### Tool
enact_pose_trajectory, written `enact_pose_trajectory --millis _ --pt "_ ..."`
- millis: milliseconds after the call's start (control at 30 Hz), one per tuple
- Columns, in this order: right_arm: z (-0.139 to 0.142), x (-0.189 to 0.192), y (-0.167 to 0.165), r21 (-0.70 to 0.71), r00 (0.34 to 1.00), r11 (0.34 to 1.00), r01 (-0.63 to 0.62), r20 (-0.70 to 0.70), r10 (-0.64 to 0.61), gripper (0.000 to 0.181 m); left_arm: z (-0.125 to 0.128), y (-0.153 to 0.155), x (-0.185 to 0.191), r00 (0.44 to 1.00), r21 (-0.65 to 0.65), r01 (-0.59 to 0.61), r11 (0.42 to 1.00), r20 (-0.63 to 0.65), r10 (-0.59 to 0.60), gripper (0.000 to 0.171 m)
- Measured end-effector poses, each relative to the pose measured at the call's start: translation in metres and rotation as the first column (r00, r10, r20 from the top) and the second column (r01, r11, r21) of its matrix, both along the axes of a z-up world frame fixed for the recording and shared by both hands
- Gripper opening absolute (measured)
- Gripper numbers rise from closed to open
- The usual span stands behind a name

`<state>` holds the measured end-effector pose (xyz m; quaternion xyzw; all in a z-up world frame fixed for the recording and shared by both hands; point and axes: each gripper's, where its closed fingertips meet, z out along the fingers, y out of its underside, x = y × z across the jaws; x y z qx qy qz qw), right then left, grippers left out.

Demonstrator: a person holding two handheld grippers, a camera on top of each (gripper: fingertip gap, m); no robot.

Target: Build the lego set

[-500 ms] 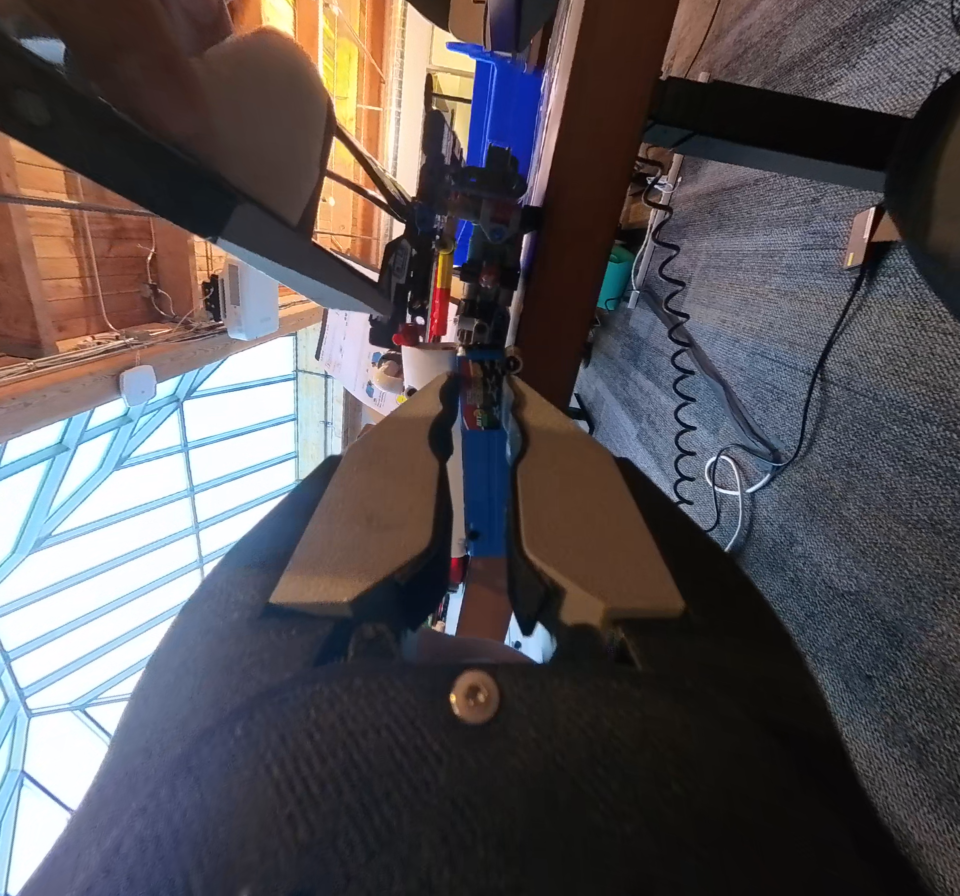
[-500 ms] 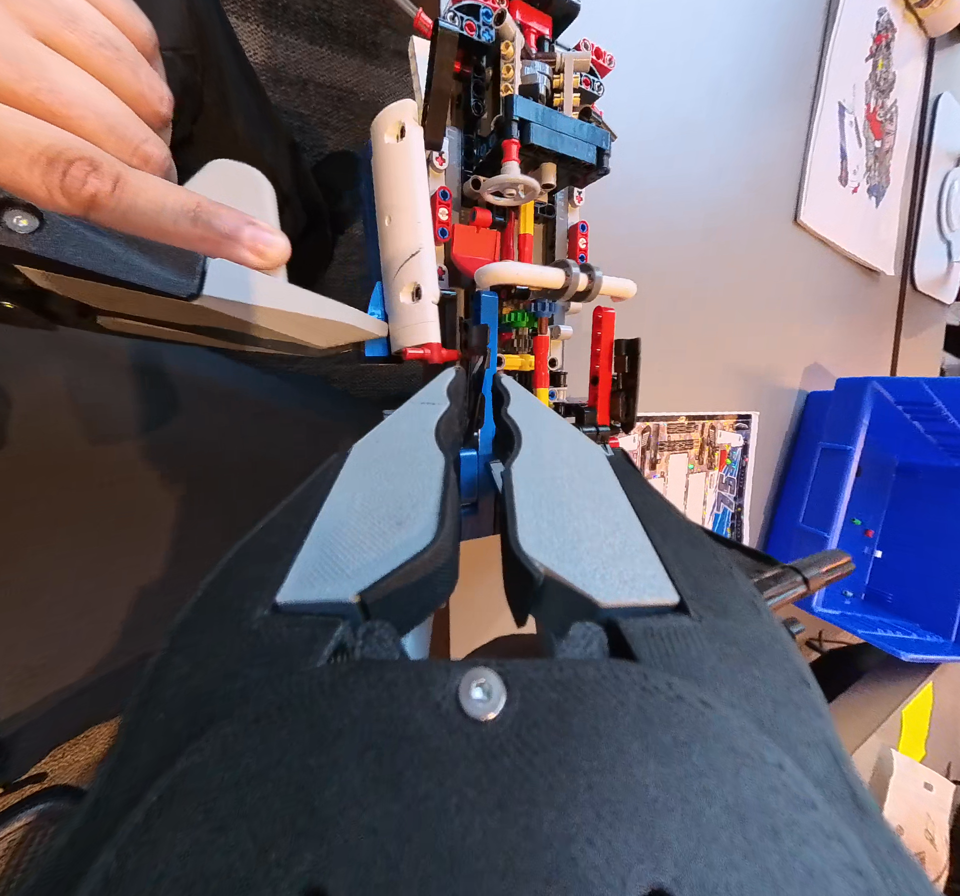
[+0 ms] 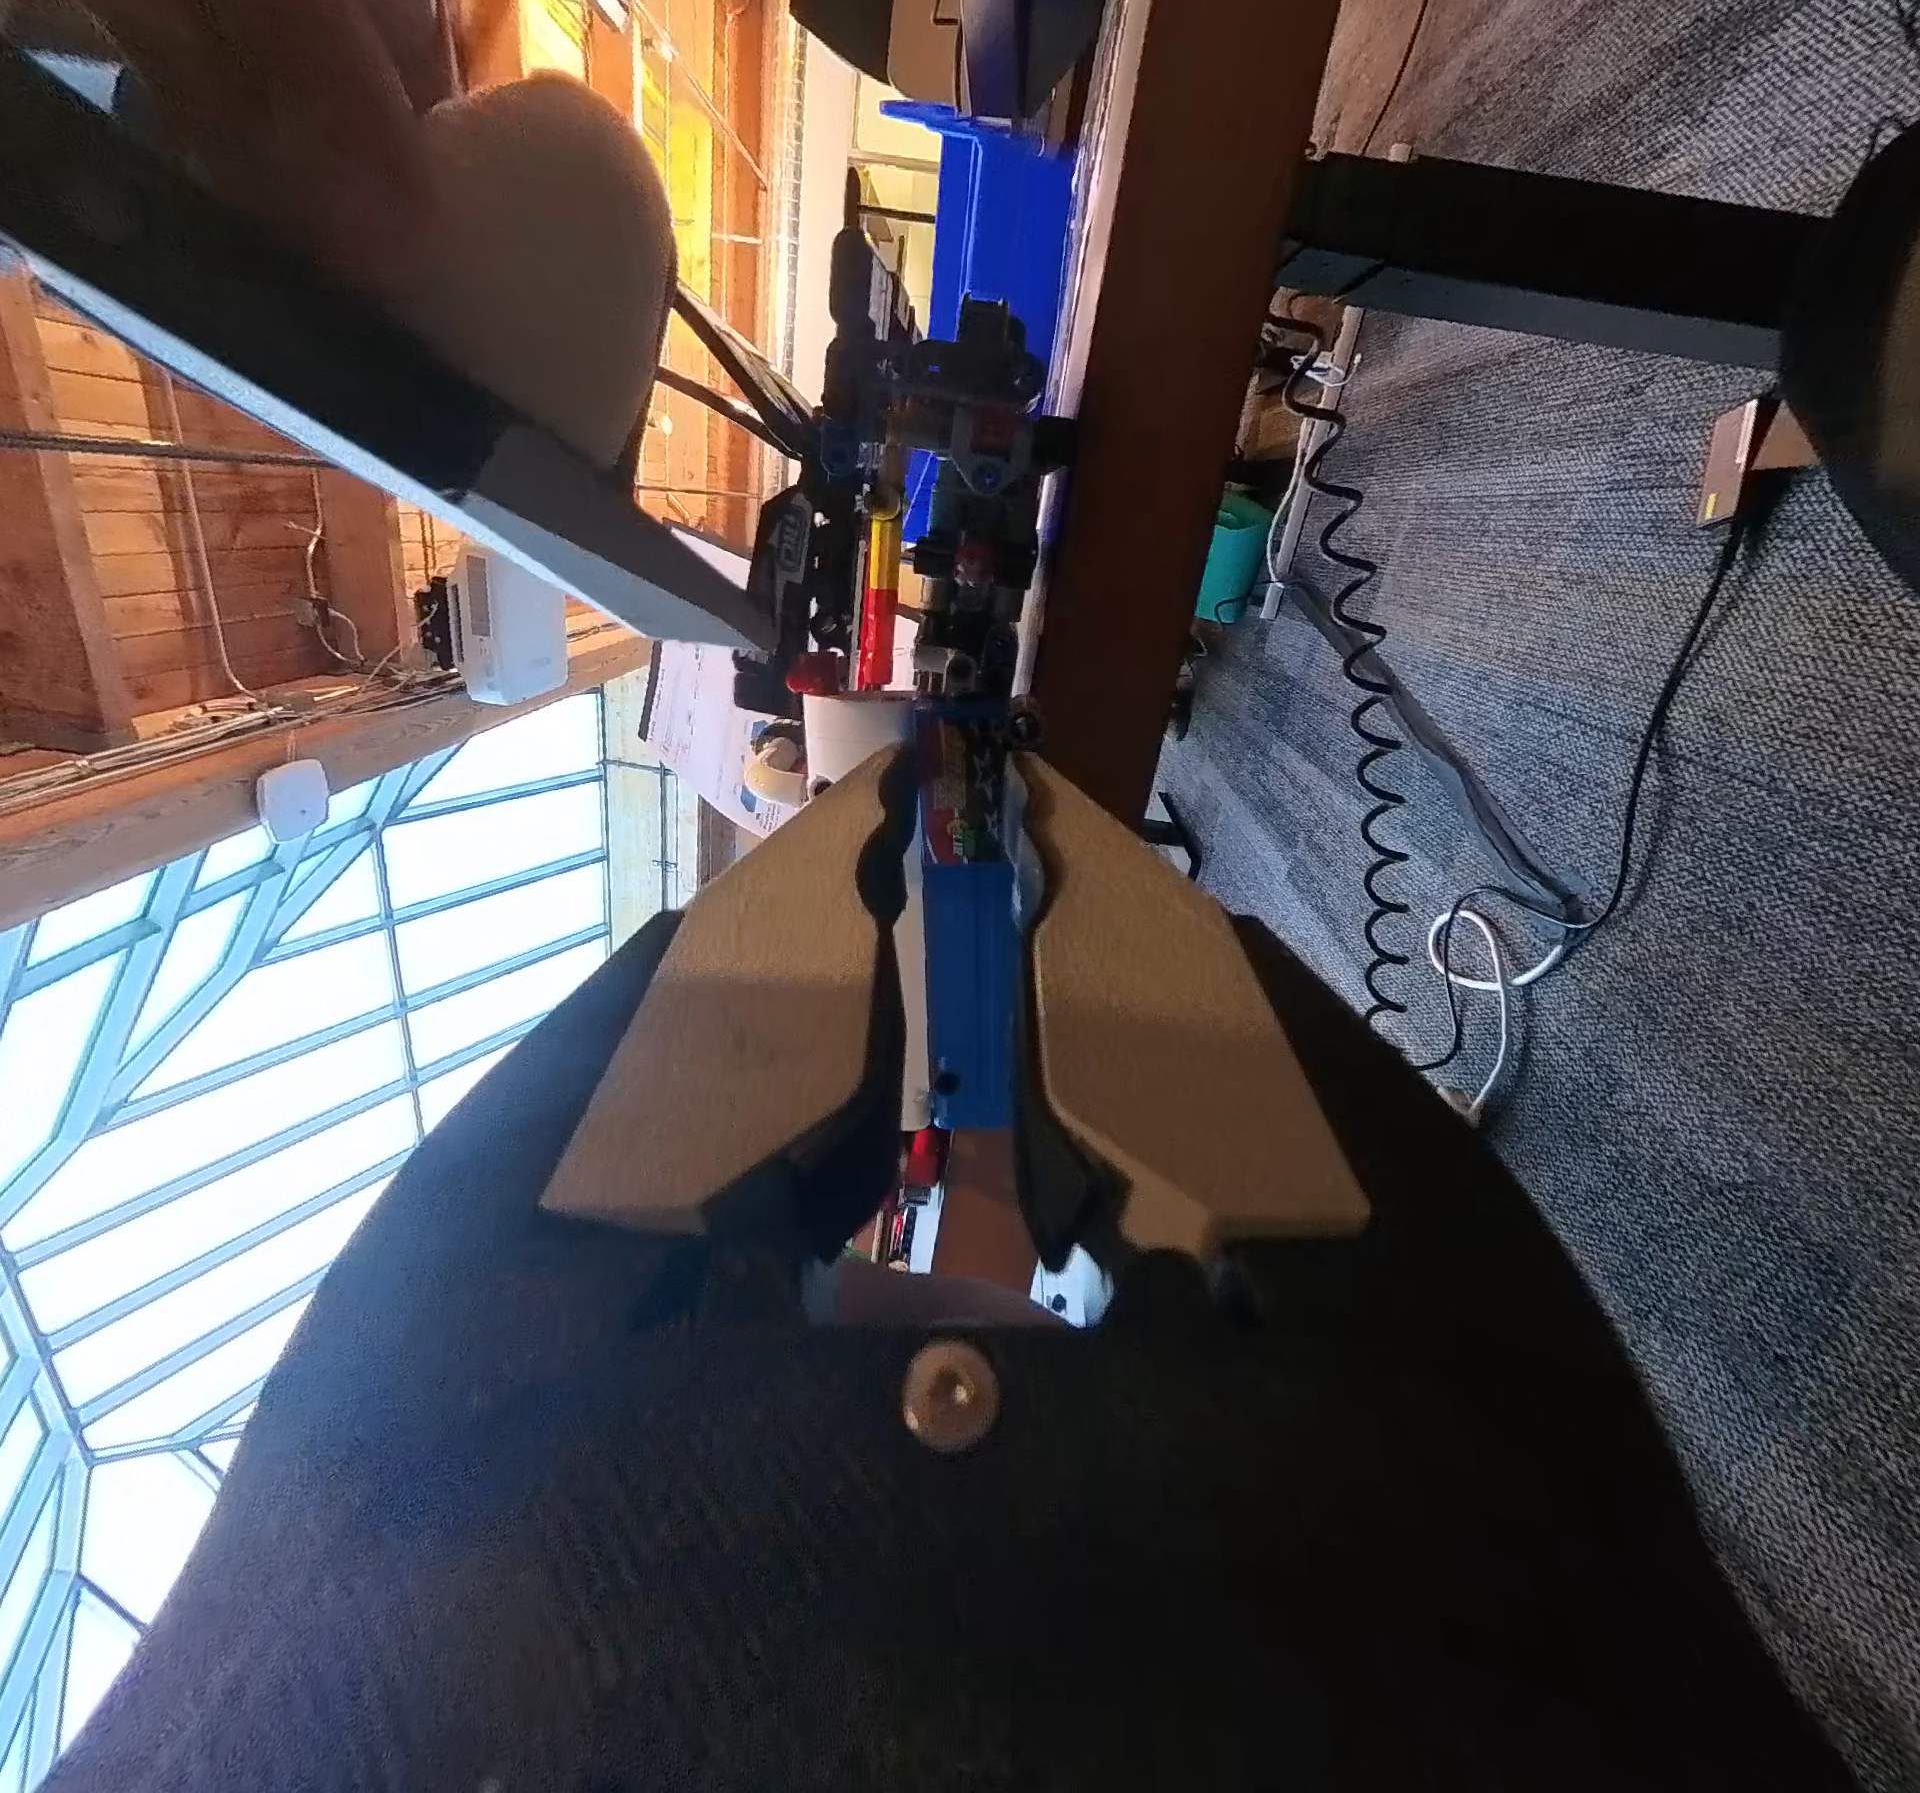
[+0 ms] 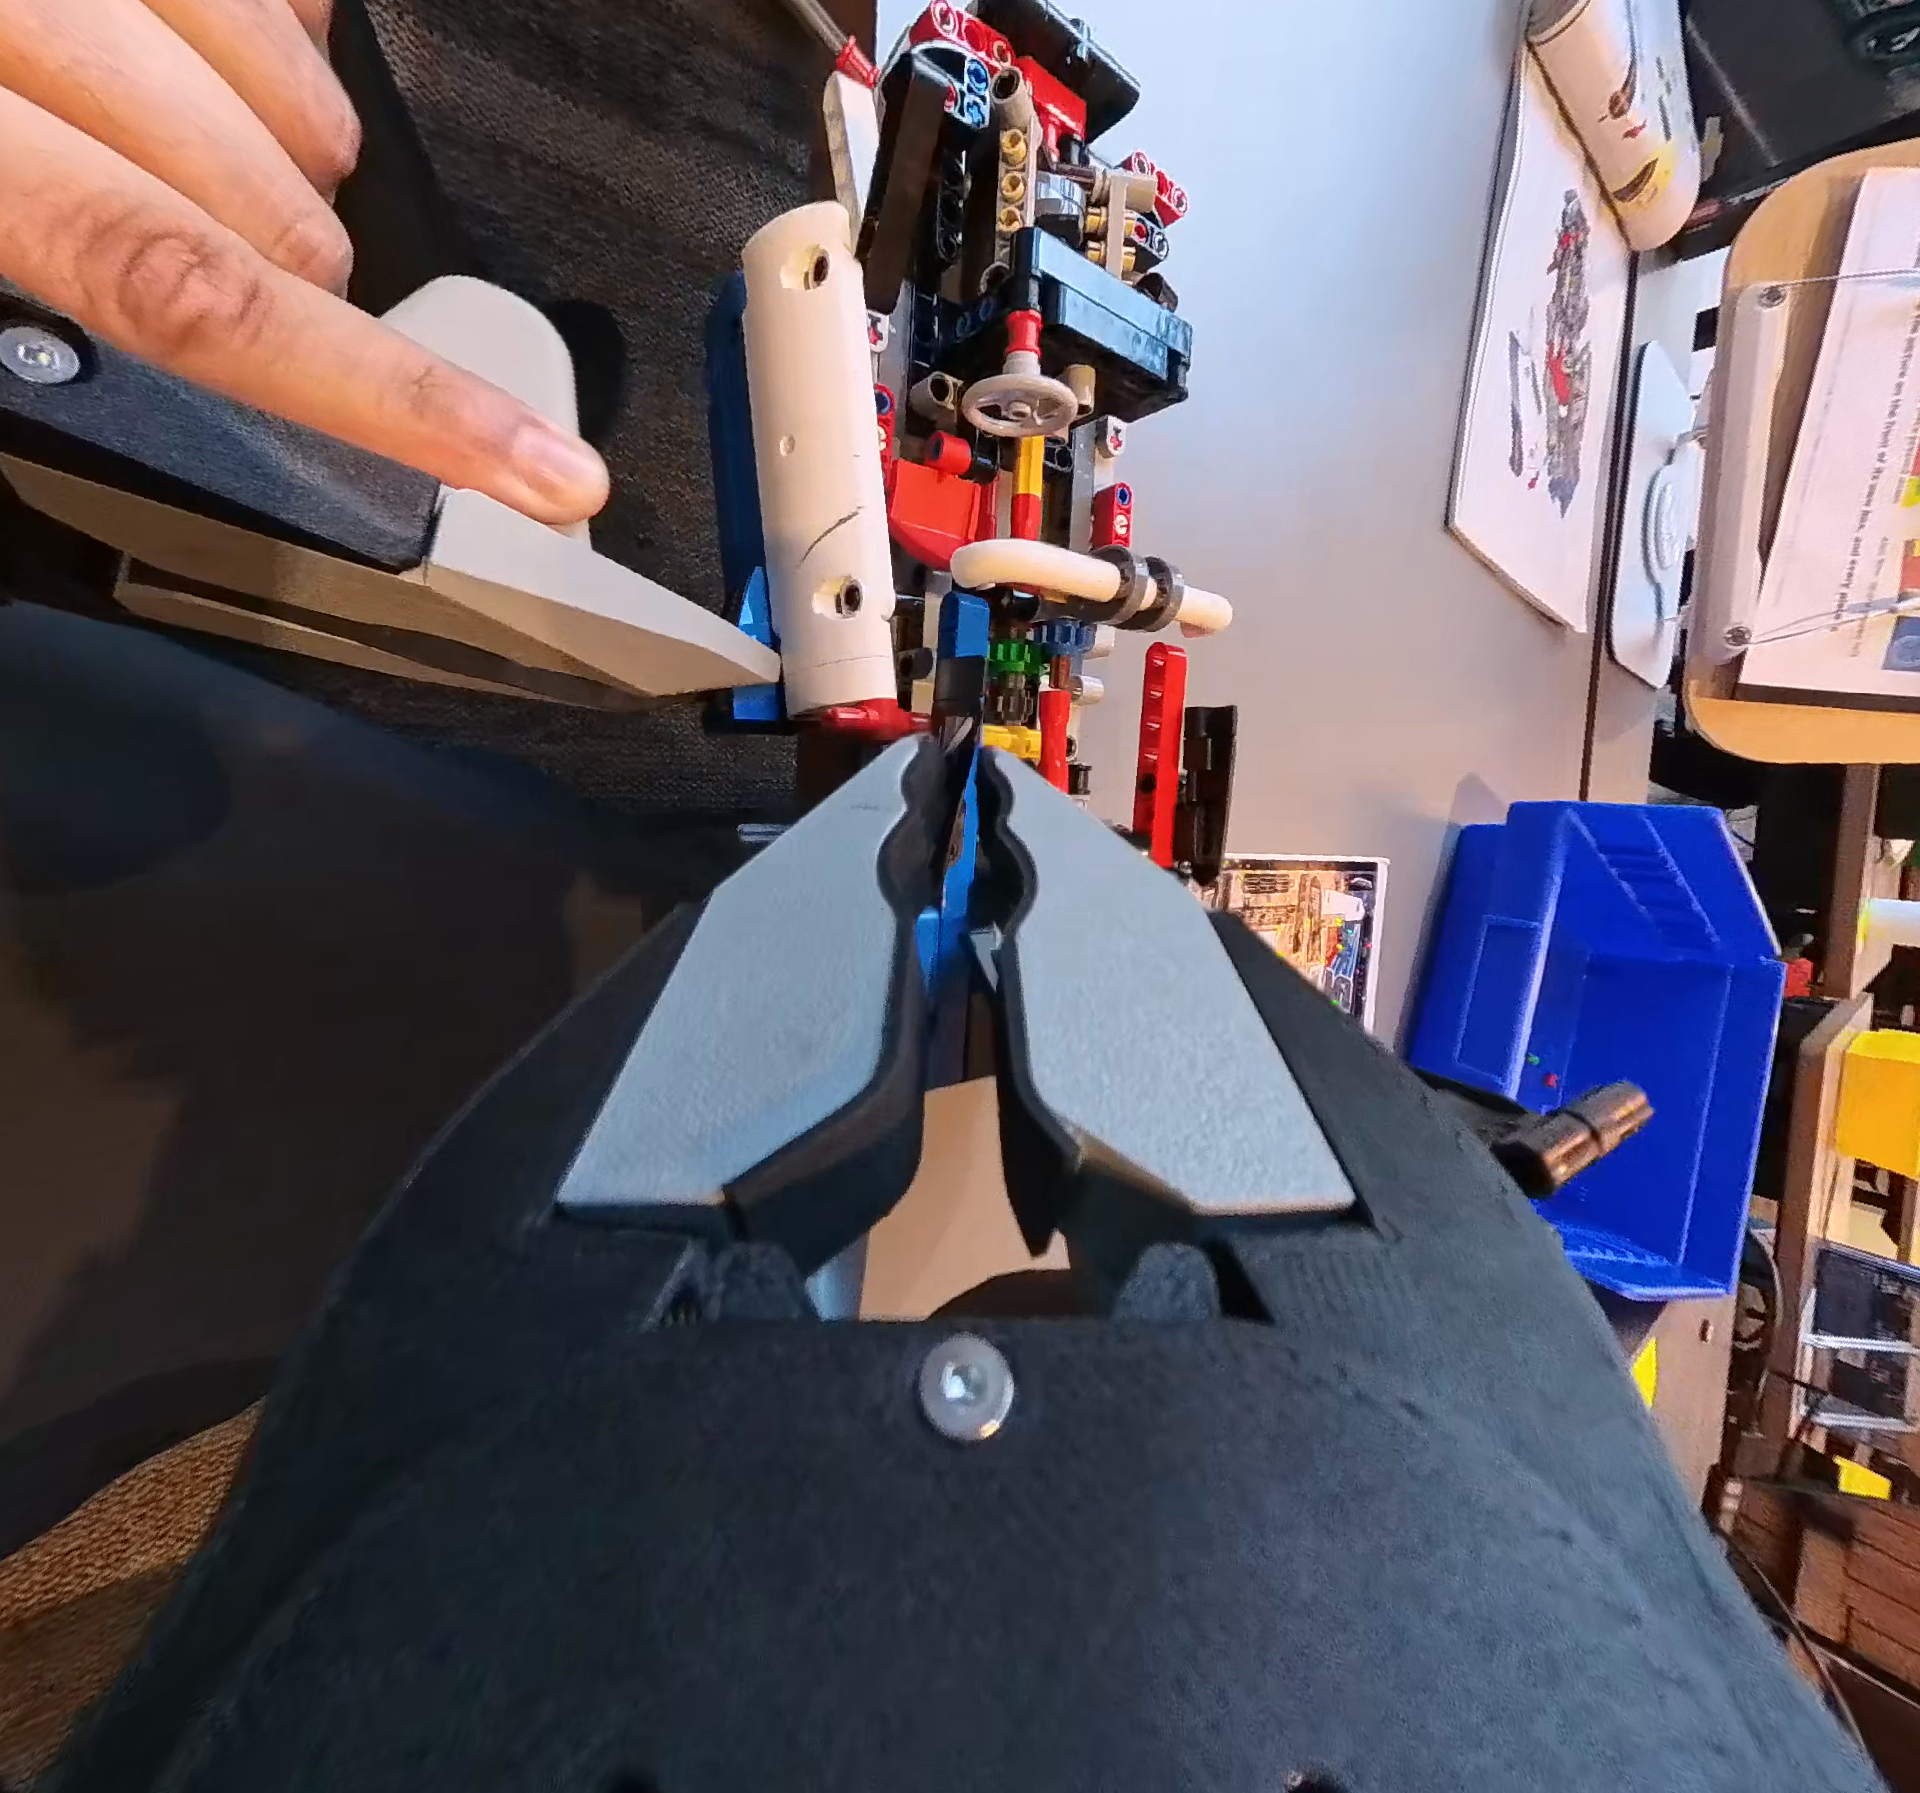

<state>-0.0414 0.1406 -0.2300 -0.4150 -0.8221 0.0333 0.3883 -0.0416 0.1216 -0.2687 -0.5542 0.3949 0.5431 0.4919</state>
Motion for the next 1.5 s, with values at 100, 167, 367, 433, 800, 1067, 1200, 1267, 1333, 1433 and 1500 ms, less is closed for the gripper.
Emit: enact_pose_trajectory --millis 100,167,367,433,800,1067,1200,1267,1333,1433,1500 --pt "0.001 0.001 0.000 -0.010 1.000 1.000 0.003 -0.010 -0.004 0.006 0.000 0.000 0.001 1.000 0.001 0.003 1.000 -0.003 -0.003 0.014" --pt "-0.001 0.002 0.002 -0.021 1.000 1.000 0.016 -0.002 -0.016 0.006 0.000 0.001 0.001 1.000 0.002 0.005 1.000 -0.008 -0.005 0.013" --pt "-0.004 0.003 0.002 -0.015 1.000 1.000 0.011 -0.007 -0.011 0.004 0.000 0.001 0.000 1.000 0.011 0.013 1.000 -0.019 -0.012 0.014" --pt "-0.004 0.002 0.002 -0.001 1.000 1.000 0.002 -0.016 -0.002 0.005 -0.001 0.001 0.001 1.000 0.011 0.018 1.000 -0.018 -0.018 0.013" --pt "-0.003 0.001 0.002 0.314 0.988 0.947 -0.063 -0.115 0.103 0.003 -0.004 0.006 0.001 1.000 0.006 0.024 1.000 -0.003 -0.024 0.014" --pt "-0.002 0.001 0.003 0.550 0.968 0.834 -0.049 -0.181 0.176 0.005 -0.002 0.005 -0.002 1.000 0.010 0.024 1.000 -0.008 -0.024 0.014" --pt "-0.002 0.001 0.002 0.509 0.963 0.859 -0.042 -0.210 0.171 0.009 -0.001 0.006 -0.003 1.000 0.013 0.025 1.000 -0.017 -0.025 0.014" --pt "0.003 0.001 -0.005 0.392 0.955 0.918 -0.060 -0.244 0.167 0.019 -0.002 0.006 -0.002 0.999 0.013 0.031 0.999 -0.023 -0.030 0.014" --pt "0.008 0.004 -0.017 0.209 0.949 0.972 -0.111 -0.268 0.166 0.020 -0.003 0.005 -0.001 0.999 0.012 0.033 0.999 -0.029 -0.033 0.014" --pt "0.012 0.008 -0.023 -0.144 0.971 0.986 -0.090 -0.232 0.054 0.023 -0.003 0.005 -0.001 0.999 0.017 0.037 0.999 -0.032 -0.037 0.014" --pt "0.014 0.009 -0.022 -0.350 0.984 0.936 -0.030 -0.173 -0.033 0.028 -0.002 0.005 -0.002 0.999 0.020 0.038 0.999 -0.035 -0.037 0.014"
